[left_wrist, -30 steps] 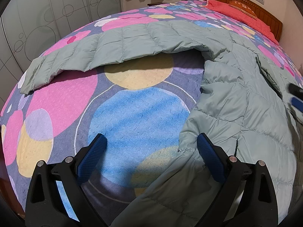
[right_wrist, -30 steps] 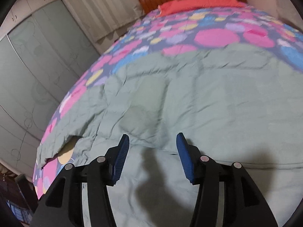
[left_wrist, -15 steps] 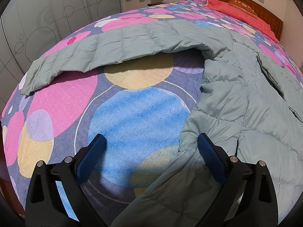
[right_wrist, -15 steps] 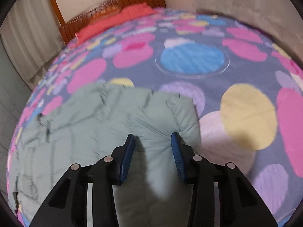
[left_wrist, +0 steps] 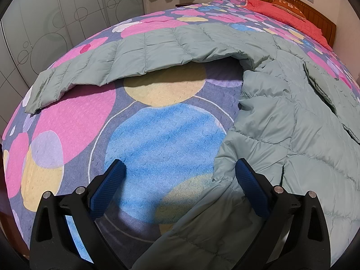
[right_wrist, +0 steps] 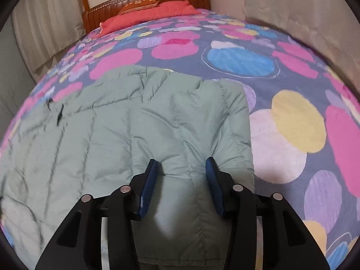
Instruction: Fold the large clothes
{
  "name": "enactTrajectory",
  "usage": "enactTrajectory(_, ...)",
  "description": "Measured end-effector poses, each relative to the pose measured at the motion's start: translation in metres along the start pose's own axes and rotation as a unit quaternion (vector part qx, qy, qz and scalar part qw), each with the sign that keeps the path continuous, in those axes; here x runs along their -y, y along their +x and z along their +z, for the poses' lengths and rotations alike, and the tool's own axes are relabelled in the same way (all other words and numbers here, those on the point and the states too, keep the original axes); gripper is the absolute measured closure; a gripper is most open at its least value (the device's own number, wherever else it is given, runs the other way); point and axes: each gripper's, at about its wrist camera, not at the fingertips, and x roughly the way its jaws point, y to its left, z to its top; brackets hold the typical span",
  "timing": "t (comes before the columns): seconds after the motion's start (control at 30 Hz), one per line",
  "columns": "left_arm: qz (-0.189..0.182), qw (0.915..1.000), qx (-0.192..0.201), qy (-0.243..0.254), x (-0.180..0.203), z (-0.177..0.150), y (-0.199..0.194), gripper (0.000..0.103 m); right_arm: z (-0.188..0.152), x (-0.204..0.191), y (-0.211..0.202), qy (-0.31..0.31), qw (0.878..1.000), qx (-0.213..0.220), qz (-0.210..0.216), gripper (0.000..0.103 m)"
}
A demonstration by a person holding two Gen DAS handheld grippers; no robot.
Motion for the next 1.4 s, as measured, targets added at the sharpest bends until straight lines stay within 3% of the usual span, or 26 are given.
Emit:
enactTrajectory(0.07, -0.002, 1.0000, 0.001, -0.002, -0.001, 0.000, 0.000, 0.004, 0.001, -0.003, -0.014, 0.007, 1.000, 0.004, 0.003, 0.057)
enactTrajectory(0.2, 0.000, 1.0000, 0.002, -0.001, 0.000, -0.001, 0.001, 0.004, -0.012, -0.012, -0.052, 0.013, 0.999, 0.045, 0.019, 0.047)
enactTrajectory(0.4, -0.005, 1.0000, 0.001, -0.004, 0.000, -0.002, 0.001, 0.004, -0.032, -0.021, -0.029, -0.003, 1.000, 0.015, 0.009, 0.046)
enactTrajectory(0.7, -0.043, 0.9989, -0.016, -0.007, -0.010, 0.000, 0.002, 0.002, -0.039, -0.026, -0.021, -0.013, 1.000, 0.017, -0.002, 0.045)
enactTrajectory(0.83, -0.103, 0.9938, 0.000, -0.042, -0.041, 0.001, -0.007, 0.002, -0.039, -0.028, -0.020, -0.013, 1.000, 0.019, 0.000, 0.044)
enactTrajectory(0.97, -0.093, 0.9906, 0.018, -0.100, -0.093, 0.009, -0.005, 0.003, -0.041, -0.028, -0.021, -0.013, 1.000, 0.022, 0.003, 0.042)
enactTrajectory(1.0, -0.088, 0.9895, 0.023, -0.113, -0.106, 0.012, -0.004, 0.009, -0.042, -0.028, -0.022, -0.013, 1.000, 0.023, 0.004, 0.041)
enactTrajectory(1.03, -0.089, 0.9862, 0.028, -0.137, -0.125, 0.016, -0.001, 0.018, -0.042, -0.027, -0.022, -0.013, 1.000, 0.024, 0.005, 0.040)
enactTrajectory(1.1, -0.119, 0.9759, 0.037, -0.179, -0.155, 0.023, 0.006, 0.024, -0.043, -0.027, -0.022, -0.013, 1.000, 0.025, 0.005, 0.040)
enactTrajectory(1.3, -0.139, 0.9471, 0.065, -0.282, -0.217, 0.041, 0.025, 0.024, -0.043, -0.027, -0.022, -0.013, 1.000, 0.025, 0.006, 0.039)
enactTrajectory(1.4, -0.154, 0.9272, 0.094, -0.328, -0.244, 0.045, 0.037, 0.024, -0.043, -0.026, -0.022, -0.014, 1.000, 0.025, 0.005, 0.039)
